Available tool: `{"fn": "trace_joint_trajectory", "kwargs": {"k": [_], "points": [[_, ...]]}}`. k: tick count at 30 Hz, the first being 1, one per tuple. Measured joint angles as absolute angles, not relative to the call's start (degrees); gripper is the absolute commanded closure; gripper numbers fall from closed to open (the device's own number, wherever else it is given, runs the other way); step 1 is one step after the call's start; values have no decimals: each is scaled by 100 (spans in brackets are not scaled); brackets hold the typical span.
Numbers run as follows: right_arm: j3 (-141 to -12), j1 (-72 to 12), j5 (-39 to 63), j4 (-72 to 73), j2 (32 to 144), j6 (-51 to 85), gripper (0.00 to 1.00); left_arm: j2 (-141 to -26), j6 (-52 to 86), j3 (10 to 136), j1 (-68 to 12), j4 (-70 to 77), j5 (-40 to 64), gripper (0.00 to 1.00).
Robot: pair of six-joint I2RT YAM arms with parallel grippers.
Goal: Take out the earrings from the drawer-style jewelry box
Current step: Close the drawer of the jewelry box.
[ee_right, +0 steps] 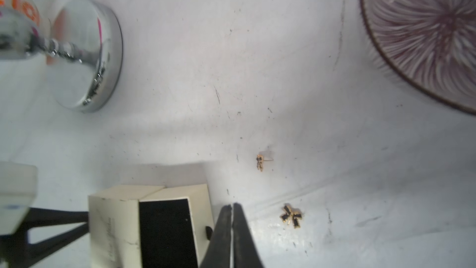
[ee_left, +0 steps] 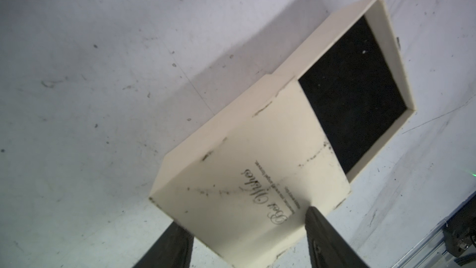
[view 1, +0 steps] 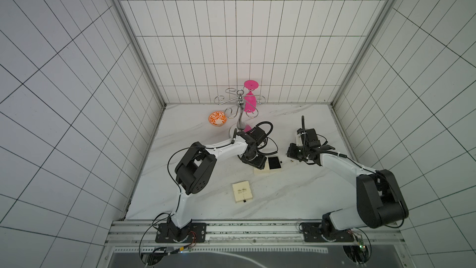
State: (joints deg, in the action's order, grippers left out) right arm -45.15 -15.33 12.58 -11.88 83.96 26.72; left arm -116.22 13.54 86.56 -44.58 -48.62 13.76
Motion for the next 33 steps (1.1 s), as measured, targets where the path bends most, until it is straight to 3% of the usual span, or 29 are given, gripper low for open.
{"fn": "trace_joint_trajectory", "kwargs": {"k": [33], "points": [[-4252, -2300, 2945, -530, 9413, 2150, 100, -11992, 1365, 9177, -4458, -5022, 1680, 33]]}}
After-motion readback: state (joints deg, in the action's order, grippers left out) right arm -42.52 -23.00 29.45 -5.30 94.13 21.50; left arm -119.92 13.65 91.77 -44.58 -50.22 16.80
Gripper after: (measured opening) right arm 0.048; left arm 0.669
